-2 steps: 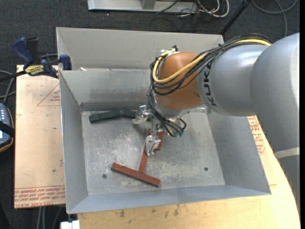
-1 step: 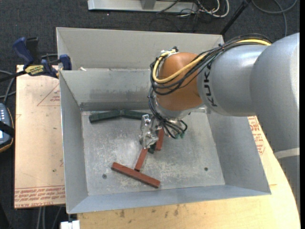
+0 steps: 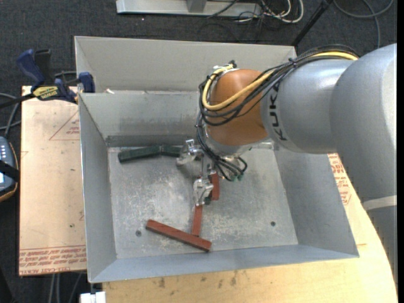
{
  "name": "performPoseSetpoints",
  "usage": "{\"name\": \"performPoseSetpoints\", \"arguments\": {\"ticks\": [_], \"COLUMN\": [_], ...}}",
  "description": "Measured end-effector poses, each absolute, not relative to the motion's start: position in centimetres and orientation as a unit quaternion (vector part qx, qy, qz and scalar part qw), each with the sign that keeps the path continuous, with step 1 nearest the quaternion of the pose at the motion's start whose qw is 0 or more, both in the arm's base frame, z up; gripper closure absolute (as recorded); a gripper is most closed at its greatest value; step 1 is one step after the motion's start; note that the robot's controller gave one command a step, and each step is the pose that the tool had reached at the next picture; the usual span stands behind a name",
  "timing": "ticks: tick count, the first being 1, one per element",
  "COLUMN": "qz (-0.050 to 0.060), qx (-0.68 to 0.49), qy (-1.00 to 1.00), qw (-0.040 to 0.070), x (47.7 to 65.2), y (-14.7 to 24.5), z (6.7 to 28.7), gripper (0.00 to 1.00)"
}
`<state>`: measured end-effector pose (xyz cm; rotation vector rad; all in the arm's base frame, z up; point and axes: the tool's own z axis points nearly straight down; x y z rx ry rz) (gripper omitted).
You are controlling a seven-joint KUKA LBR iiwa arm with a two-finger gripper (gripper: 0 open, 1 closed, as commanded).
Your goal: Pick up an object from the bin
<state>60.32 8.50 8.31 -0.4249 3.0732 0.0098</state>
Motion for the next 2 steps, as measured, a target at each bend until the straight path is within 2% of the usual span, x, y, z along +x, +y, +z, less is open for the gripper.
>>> {"name": "performPoseSetpoints", "arguments": {"ticks": [1,2], "qz": [0.003,0.003], "qx": [-0.137,-0.254], "qy": [0.99,0.967], "qw": [0.018,0.018], "x": [60.3,57.4], "y": [8.5,2.1], "z": [8.3,8.5], "gripper": [0.0,1.0]}}
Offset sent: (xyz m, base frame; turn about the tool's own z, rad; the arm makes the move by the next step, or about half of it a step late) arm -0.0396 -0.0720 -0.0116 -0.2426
